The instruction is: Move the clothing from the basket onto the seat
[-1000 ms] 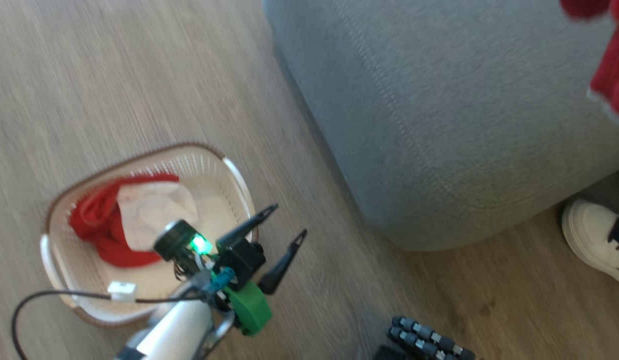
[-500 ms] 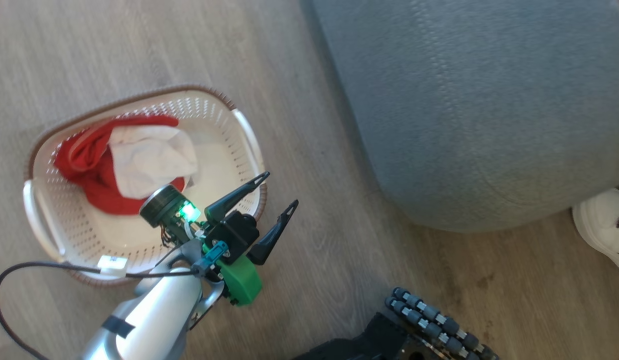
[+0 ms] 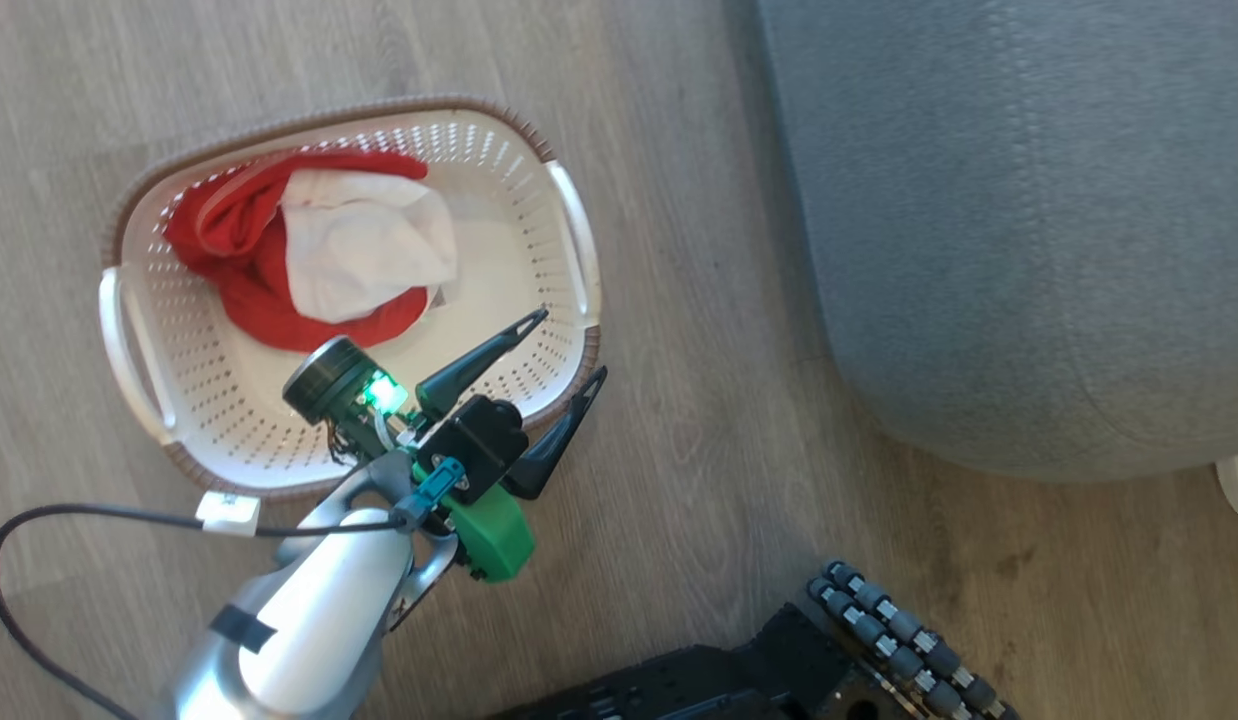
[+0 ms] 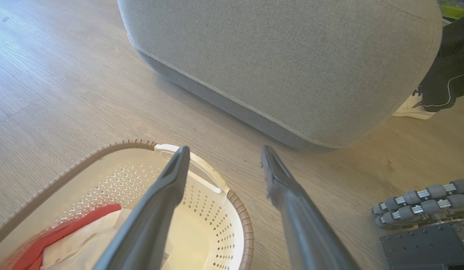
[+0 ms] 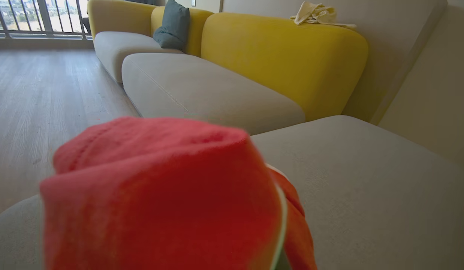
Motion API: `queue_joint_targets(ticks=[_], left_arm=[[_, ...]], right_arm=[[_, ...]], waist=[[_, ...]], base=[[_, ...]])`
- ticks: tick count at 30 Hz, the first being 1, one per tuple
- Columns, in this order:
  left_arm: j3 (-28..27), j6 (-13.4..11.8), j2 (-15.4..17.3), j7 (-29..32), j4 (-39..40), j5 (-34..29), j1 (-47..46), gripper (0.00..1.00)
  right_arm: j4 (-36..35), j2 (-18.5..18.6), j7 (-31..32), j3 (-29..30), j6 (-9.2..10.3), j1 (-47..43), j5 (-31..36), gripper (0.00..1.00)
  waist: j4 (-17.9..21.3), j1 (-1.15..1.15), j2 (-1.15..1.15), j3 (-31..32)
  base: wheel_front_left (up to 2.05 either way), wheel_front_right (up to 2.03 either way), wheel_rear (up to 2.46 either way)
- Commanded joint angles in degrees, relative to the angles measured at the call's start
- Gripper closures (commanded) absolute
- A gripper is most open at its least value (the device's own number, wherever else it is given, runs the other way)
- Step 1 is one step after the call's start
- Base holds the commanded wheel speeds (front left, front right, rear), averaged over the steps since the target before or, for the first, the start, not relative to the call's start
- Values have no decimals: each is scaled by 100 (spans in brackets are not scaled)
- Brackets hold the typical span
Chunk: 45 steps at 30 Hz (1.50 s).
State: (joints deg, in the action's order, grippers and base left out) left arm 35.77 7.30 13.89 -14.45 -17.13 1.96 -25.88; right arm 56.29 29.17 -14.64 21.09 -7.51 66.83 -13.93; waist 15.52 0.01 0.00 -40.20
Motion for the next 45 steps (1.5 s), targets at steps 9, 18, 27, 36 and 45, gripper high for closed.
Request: queue_joint_targets(ticks=[9,18,27,36,45], left_arm=[[-133,-45,-109,-55,171,-35,-10,0],[-178,-34,-208,-55,133,30,3,0],[-119,-7,-503,-55,68,177,217,0],[-225,10,-853,-55,82,349,624,0],[-405,16,-1066,-55,168,509,1112,0]], right_arm=[[515,89,-36,123,2,121,551,100],[1030,73,-36,319,2,66,1141,0],[1709,28,1488,-426,2,190,1297,0],[1749,168,3686,-1472,2,335,644,0],[1034,444,4817,-2643,2,355,-316,0]], waist=[[-159,-1,0,-111],[-163,-1,0,104],[-214,-1,0,828],[-435,-1,0,1742],[-597,-1,0,2627]], base=[[0,0,0],[0,0,0],[0,0,0],[0,0,0],[0,0,0]])
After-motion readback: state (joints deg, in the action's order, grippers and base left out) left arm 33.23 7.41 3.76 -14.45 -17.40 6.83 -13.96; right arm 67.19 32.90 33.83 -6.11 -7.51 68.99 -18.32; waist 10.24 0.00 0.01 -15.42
